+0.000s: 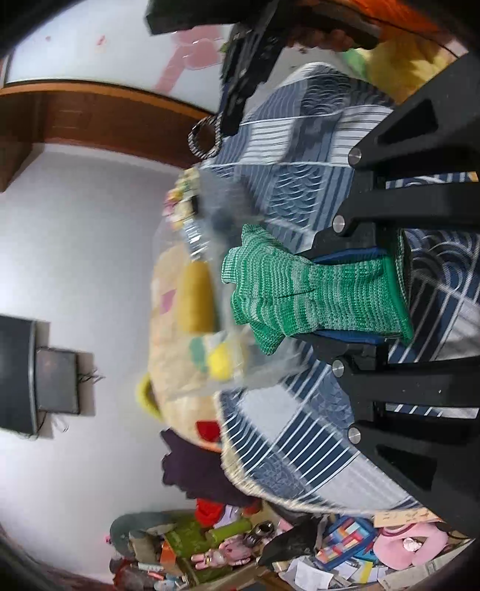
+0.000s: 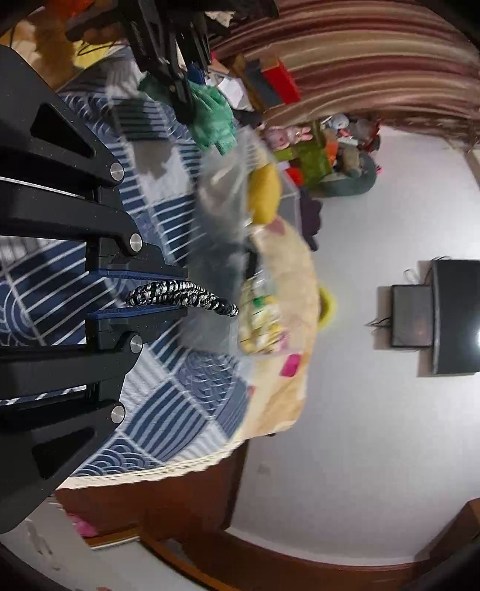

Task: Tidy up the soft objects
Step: 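Grasp the green knit glove with the left tool while the right tool grasps the beaded bracelet, then lower the glove into the clear box with the left tool while the right tool releases the bracelet inside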

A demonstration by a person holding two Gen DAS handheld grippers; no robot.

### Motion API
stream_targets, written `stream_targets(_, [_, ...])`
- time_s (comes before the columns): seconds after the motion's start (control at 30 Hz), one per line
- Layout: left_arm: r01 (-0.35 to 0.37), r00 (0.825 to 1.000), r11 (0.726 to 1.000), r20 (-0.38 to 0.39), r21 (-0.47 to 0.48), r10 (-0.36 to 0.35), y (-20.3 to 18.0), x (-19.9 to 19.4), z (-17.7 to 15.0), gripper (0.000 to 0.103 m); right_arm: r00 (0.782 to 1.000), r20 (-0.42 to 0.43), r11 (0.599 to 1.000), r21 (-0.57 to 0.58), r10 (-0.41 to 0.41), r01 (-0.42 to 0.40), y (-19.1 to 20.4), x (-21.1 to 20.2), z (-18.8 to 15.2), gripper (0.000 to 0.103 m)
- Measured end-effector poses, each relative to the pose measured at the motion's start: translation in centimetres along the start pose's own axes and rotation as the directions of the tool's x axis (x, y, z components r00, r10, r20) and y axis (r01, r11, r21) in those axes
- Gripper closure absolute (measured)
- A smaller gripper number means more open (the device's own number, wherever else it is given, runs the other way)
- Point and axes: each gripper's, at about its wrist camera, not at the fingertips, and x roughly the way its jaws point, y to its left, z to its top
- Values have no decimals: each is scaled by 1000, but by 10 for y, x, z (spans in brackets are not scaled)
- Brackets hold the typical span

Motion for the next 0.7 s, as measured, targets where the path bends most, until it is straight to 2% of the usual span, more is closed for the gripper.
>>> stream_targets(0.3, [-77,993,994,79,-75,83,30,1,37,73,996,87,999,-36,27,-23,18,4,31,92])
stream_targets(0.47, [-88,992,991,76,-105,96,42,17,51,73,996,86,999,-40,32,-29,24,17,37,92])
stream_targets(0.6, [-53,997,987,50,-152,62,52,32,61,73,996,81,999,-37,35,-32,27,29,43,92])
stream_targets(0.7, [-56,998,985,33,-161,62,55,44,64,73,997,70,999,-35,31,-28,30,41,49,92])
